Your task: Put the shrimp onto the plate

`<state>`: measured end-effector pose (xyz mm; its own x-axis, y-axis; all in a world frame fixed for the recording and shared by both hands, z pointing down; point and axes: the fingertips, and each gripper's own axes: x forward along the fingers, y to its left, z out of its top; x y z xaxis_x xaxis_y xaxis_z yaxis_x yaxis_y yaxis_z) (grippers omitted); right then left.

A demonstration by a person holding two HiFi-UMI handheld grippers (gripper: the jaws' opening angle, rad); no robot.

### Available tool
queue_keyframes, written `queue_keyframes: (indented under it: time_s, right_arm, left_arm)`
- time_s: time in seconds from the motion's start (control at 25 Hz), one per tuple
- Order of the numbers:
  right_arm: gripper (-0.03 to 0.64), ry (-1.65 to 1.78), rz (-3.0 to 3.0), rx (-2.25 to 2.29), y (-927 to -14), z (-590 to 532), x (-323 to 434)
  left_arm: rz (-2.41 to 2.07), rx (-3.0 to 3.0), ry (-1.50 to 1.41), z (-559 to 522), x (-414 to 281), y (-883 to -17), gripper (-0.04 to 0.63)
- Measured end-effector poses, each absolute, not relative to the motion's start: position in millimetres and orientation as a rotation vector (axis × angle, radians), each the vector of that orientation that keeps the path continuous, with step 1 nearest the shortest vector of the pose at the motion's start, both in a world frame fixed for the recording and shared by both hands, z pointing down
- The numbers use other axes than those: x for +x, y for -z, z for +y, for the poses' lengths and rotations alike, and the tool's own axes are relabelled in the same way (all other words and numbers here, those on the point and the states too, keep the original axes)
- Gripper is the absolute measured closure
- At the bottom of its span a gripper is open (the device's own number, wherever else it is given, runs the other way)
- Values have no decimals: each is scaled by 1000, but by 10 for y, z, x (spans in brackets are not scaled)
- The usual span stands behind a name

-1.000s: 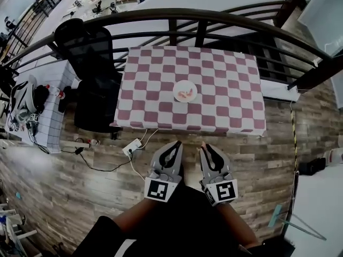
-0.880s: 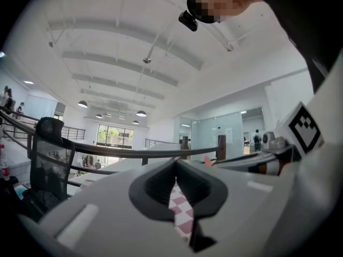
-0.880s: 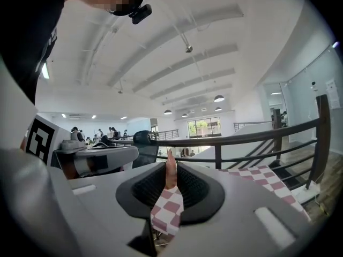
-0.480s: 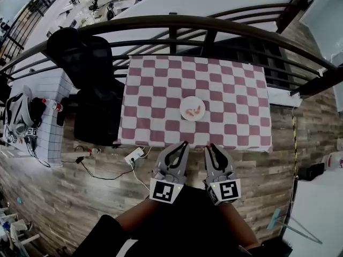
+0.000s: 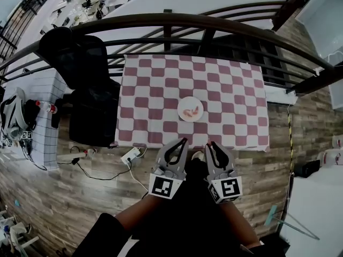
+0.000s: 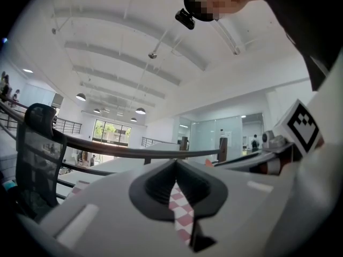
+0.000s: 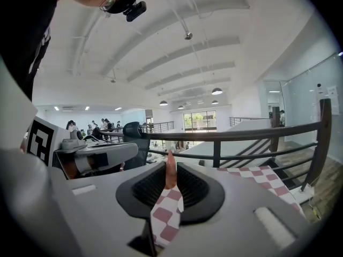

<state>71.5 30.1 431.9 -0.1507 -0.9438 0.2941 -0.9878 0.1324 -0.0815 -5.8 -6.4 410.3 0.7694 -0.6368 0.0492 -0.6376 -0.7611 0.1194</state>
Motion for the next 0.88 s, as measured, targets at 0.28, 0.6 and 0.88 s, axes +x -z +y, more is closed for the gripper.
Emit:
queue_keyframes:
  time_s: [0.28,0.6,0.88]
  right_arm:
    - [554,-426,-2266,1876,-4421,34,716]
    - [554,-395,-2323,1768,-4465,-537,795]
    - [554,-462,-2319,1688,-4730,-914,941]
  left_arm:
    - [-1099,2795,24,-247,-67,-4113,588]
    - [-1206,2771,-14,-696,-44,-4189,588]
    - [-1288,2704,-65,-1119,20,-4322,588]
